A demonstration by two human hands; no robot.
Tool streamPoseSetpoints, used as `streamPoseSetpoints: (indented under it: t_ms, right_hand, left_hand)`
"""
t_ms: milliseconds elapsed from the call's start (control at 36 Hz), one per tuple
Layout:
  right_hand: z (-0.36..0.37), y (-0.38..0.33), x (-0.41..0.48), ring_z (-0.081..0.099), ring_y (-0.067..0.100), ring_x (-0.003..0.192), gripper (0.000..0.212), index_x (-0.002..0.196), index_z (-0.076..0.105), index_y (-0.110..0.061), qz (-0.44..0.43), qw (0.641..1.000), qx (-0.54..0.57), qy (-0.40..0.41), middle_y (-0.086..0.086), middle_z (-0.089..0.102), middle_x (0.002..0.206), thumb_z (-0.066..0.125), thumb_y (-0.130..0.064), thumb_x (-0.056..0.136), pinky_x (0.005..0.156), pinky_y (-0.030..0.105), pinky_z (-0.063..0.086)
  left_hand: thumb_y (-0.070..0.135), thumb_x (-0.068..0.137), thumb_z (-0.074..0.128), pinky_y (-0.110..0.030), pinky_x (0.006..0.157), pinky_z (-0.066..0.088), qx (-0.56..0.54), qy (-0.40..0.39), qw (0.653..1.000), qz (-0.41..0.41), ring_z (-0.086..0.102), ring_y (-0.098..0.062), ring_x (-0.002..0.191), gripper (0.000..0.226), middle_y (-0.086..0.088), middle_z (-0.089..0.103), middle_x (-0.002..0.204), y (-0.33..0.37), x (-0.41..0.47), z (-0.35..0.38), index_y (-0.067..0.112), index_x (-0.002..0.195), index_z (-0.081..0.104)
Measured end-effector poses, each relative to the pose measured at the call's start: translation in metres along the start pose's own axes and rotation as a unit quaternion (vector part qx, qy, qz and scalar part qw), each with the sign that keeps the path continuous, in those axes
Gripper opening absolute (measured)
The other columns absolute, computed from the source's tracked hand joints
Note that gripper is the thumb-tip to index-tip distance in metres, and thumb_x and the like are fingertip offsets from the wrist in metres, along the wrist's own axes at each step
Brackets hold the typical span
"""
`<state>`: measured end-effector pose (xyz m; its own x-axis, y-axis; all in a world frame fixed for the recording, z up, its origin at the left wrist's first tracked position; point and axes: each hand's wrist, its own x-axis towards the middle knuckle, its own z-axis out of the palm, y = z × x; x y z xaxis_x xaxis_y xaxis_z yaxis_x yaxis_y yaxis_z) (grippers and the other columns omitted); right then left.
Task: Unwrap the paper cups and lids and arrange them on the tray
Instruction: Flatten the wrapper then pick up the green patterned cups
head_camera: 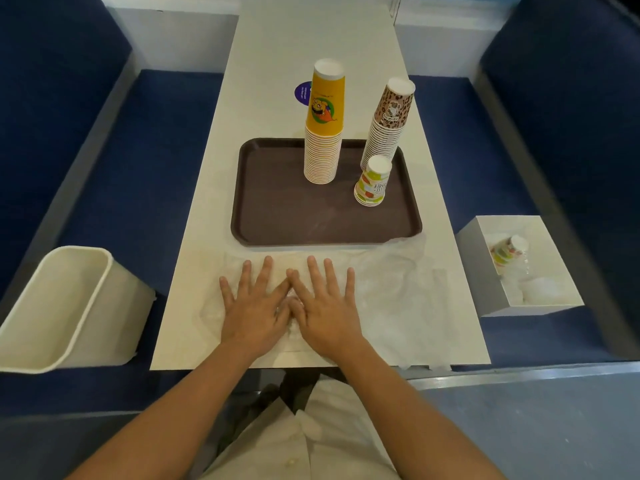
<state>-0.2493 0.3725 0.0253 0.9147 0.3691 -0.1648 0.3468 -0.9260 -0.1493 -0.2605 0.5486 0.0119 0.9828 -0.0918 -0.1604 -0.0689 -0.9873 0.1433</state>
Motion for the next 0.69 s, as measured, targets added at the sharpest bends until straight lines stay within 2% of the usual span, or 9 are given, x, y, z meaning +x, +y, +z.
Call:
streamPoseSetpoints:
  t_ms: [139,250,333,417,500,583,639,694]
  right_hand:
    - [-0.002,0.058,-0.012,-0.024,0.028,0.156,0.06,0.162,-0.013,-0.041,0.04,0.999,-0.015,0.002,0.001,-0.019,0.171,0.005,-0.059,0.108,0.123,0.061,-0.011]
    - [-0.008,0.122,-0.03,-0.017,0.027,0.158,0.061,0.161,-0.014,-0.042,0.14,0.99,-0.02,0.021,-0.002,-0.015,0.172,0.006,-0.06,0.107,0.123,0.064,-0.01]
    - [-0.01,0.137,-0.032,-0.021,0.025,0.157,0.062,0.159,-0.019,-0.043,0.141,0.99,-0.007,0.009,-0.003,-0.019,0.171,0.003,-0.063,0.105,0.123,0.063,-0.011]
    - [-0.011,0.134,-0.027,-0.021,0.029,0.157,0.063,0.16,-0.019,-0.042,0.14,0.99,-0.007,0.008,0.0,-0.019,0.172,0.0,-0.063,0.104,0.123,0.063,-0.01]
    - [-0.017,0.13,-0.025,-0.012,0.037,0.158,0.067,0.164,-0.004,-0.037,0.141,0.99,-0.027,0.008,0.007,-0.01,0.173,0.0,-0.063,0.103,0.122,0.064,-0.012]
    - [-0.027,0.125,-0.023,0.006,0.042,0.157,0.067,0.164,0.022,-0.032,0.141,0.988,-0.055,0.019,0.011,0.006,0.173,0.006,-0.06,0.105,0.121,0.066,-0.011]
    - [-0.037,0.122,-0.023,0.018,0.041,0.155,0.06,0.158,0.038,-0.03,0.139,0.988,-0.053,0.05,0.011,0.02,0.17,0.02,-0.056,0.107,0.121,0.067,-0.007]
    - [-0.048,0.119,-0.025,0.03,0.038,0.15,0.05,0.148,0.052,-0.03,0.14,0.984,-0.037,0.105,0.009,0.035,0.164,0.037,-0.053,0.106,0.122,0.067,0.004]
  left_hand:
    - [0.071,0.103,0.009,-0.069,0.121,-0.012,-0.015,-0.015,1.0,-0.004,-0.022,-0.032,0.158,0.061,0.005,-0.024,0.172,0.001,-0.003,-0.007,0.058,0.156,-0.019]
    - [0.072,0.104,0.01,-0.07,0.121,-0.011,-0.03,-0.017,0.999,-0.006,-0.021,-0.033,0.158,0.06,0.005,-0.021,0.172,0.002,-0.004,-0.01,0.058,0.158,-0.012]
    - [0.073,0.102,0.009,-0.07,0.121,-0.011,-0.019,-0.037,0.999,-0.014,-0.021,-0.032,0.158,0.061,0.005,-0.022,0.173,0.005,-0.001,-0.013,0.058,0.158,-0.012]
    - [0.077,0.1,0.015,-0.071,0.119,-0.01,-0.002,-0.061,0.998,-0.033,-0.01,-0.035,0.16,0.065,0.003,-0.009,0.175,0.009,0.006,-0.027,0.057,0.16,0.0]
    - [0.079,0.095,0.035,-0.07,0.119,-0.009,0.035,-0.024,0.999,-0.026,0.011,-0.036,0.16,0.07,-0.001,0.017,0.173,0.018,0.013,-0.046,0.053,0.159,0.024]
    - [0.073,0.088,0.061,-0.063,0.124,-0.002,-0.017,0.084,0.996,0.005,0.031,-0.033,0.153,0.065,-0.003,0.043,0.162,0.03,0.014,-0.06,0.045,0.146,0.054]
    - [0.064,0.086,0.071,-0.061,0.125,0.01,-0.077,0.155,0.985,0.014,0.044,-0.028,0.143,0.051,-0.002,0.055,0.149,0.042,0.015,-0.067,0.037,0.129,0.07]
    - [0.056,0.088,0.074,-0.061,0.122,0.027,-0.127,0.212,0.969,0.012,0.053,-0.025,0.13,0.039,-0.001,0.06,0.137,0.058,0.017,-0.078,0.031,0.118,0.076]
